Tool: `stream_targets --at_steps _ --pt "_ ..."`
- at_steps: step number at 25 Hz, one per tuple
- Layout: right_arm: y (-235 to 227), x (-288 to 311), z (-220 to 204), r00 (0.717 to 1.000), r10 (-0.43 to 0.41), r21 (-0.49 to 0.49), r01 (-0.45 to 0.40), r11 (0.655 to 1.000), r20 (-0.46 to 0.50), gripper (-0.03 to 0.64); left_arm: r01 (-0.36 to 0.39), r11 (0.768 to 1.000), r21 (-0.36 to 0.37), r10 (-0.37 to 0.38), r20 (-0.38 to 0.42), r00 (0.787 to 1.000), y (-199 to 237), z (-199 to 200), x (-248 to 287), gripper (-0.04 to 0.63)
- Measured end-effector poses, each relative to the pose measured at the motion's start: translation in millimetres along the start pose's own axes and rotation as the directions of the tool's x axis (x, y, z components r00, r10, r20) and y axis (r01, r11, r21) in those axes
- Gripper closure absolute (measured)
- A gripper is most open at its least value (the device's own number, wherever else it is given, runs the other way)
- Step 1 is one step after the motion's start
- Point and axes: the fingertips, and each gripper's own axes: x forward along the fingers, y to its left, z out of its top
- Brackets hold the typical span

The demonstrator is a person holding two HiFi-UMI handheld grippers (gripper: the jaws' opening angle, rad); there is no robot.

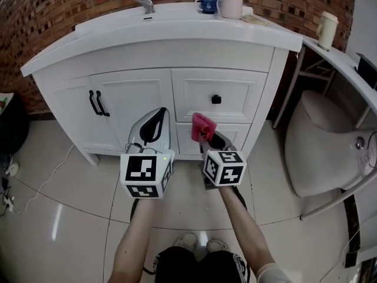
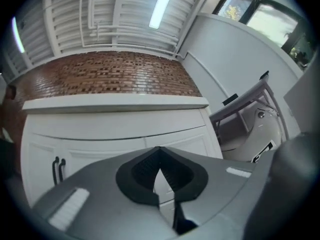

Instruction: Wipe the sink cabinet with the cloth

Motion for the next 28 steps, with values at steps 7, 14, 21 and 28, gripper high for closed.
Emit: stream_targets --at_steps 7,14,21,28 --pt "43.9 86.1 -73.7 0.994 0.086 -0.105 -0.092 0.990 -0.065 0.555 -0.101 0.995 0.007 0.101 -0.016 0.995 30.8 -95.6 16.8 0.580" --pt "-79.6 37.6 -55.3 0.996 -0.077 -0.101 0.082 0.992 0.048 0.552 -0.068 0.997 -0.040 0.066 -0.038 0.997 4.6 -168.0 54.5 0.580" --pt "-189.9 -24.5 -48.4 0.934 -0.344 0.006 0.345 0.939 0.099 0.554 -0.019 0.998 -0.055 0.015 -0.079 0.997 -35.6 -201.2 65.7 0.580" --pt "-166.5 -44.4 -45.3 0.927 -0.342 0.033 0.341 0.939 0.151 0.555 -0.070 0.997 -0.040 0.067 -0.073 0.995 -21.9 -207.2 55.0 0.580"
